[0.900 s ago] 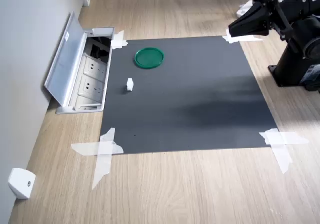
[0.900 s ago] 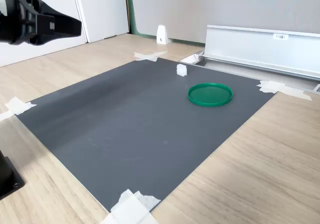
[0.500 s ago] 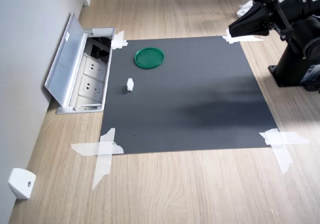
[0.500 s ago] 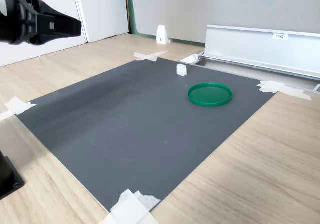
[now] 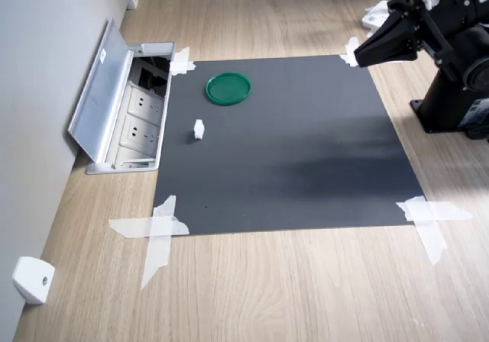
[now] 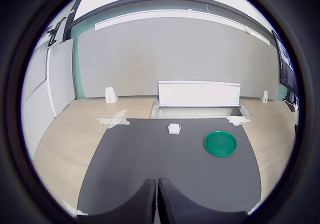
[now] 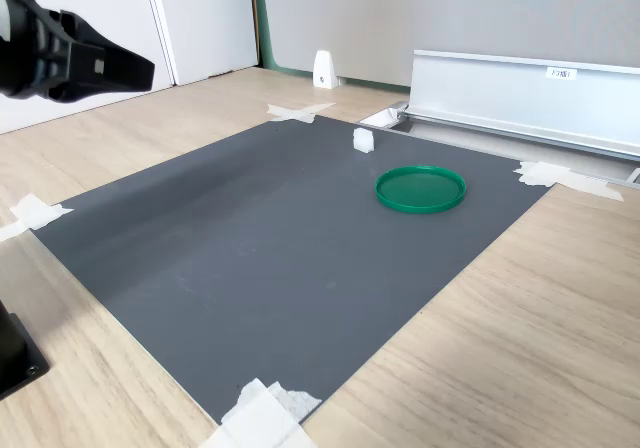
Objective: Grasp a white terminal and put it on the green lid.
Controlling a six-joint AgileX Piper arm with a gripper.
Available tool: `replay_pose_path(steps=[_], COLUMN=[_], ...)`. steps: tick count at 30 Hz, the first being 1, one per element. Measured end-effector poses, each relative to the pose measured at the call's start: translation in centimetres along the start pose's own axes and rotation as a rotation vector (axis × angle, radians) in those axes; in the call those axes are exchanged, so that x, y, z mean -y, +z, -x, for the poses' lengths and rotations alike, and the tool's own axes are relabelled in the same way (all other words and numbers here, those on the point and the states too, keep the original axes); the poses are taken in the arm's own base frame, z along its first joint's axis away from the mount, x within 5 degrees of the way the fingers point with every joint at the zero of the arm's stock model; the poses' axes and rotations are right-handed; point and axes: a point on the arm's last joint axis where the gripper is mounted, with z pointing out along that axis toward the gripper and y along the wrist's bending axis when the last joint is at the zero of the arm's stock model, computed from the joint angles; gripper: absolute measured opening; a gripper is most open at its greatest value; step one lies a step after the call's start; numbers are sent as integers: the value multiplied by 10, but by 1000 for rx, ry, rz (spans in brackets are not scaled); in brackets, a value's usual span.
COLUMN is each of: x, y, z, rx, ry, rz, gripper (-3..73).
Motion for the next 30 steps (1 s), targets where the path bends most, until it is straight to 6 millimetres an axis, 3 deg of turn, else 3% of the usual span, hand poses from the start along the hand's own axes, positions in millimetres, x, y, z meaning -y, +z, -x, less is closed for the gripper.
replay_pose_path(steps=[13, 22, 26, 30], x=[0, -1, -1, 0], y=[38, 69, 86, 106], z=[77, 117, 126, 133], rx=[-216, -393, -477, -519], ry=[-10, -200, -316, -384], rz=[15, 87, 146, 181], gripper=[-9, 9, 97, 273])
